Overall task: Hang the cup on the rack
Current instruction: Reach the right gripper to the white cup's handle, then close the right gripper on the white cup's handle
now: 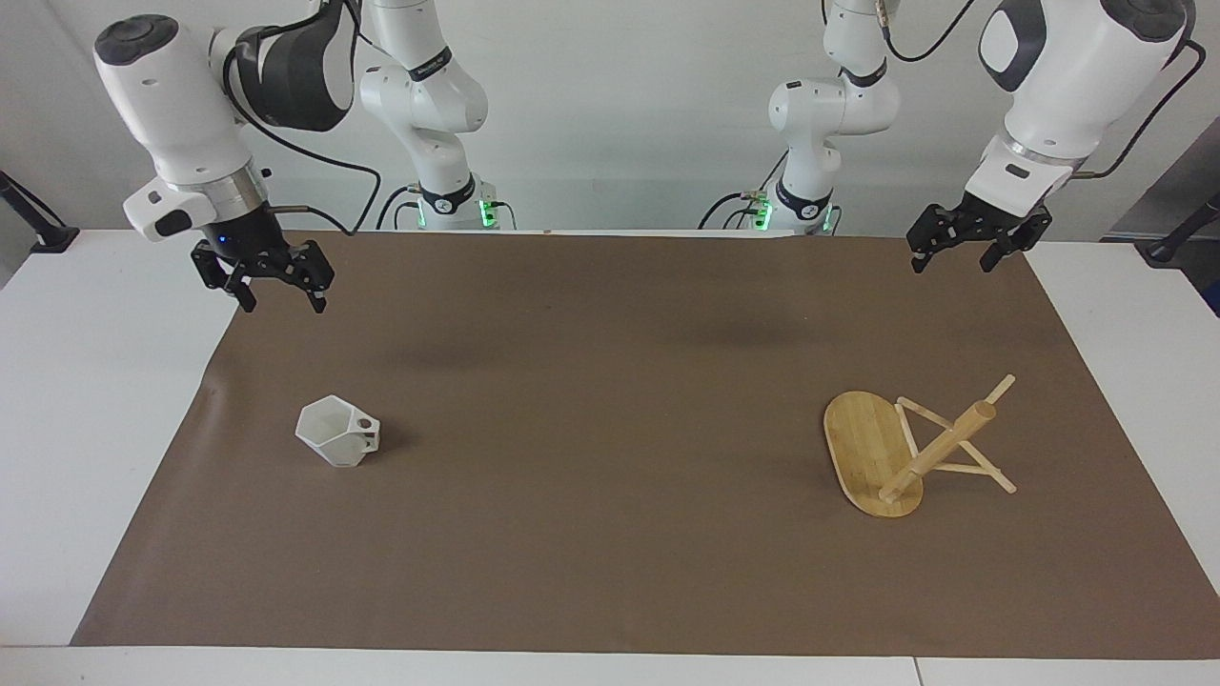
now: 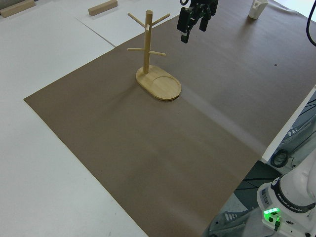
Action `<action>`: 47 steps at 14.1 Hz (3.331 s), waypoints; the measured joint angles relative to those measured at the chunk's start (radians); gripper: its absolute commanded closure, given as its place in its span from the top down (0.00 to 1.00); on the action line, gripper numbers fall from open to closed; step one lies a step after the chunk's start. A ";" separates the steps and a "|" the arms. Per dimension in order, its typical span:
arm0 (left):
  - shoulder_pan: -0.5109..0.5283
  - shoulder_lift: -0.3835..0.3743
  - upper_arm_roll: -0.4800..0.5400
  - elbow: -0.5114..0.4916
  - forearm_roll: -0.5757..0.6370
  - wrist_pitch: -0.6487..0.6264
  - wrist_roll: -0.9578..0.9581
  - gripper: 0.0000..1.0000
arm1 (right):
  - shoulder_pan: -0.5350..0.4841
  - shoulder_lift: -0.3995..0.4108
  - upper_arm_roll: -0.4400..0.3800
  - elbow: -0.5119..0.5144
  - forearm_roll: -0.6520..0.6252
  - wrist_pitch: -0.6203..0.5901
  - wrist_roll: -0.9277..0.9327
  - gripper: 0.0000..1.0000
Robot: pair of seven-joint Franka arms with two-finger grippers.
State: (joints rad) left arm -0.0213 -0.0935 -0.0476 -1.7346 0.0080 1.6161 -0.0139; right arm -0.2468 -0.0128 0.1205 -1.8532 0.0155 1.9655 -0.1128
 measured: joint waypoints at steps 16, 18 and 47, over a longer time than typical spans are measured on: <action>0.000 0.000 0.000 0.000 -0.002 0.018 0.000 1.00 | -0.048 0.220 -0.005 -0.040 0.000 0.242 -0.091 0.99; 0.000 0.000 0.000 0.000 -0.010 0.019 0.000 1.00 | -0.048 0.223 -0.004 -0.060 -0.001 0.256 -0.094 0.94; 0.000 0.000 -0.001 0.000 -0.015 0.019 0.000 1.00 | -0.059 0.265 -0.006 -0.064 -0.023 0.334 -0.095 0.44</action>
State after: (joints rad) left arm -0.0215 -0.0936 -0.0489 -1.7345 -0.0072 1.6350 -0.0135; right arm -0.3056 0.2523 0.1144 -1.9172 -0.0071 2.2991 -0.2079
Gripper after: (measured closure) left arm 0.000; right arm 0.493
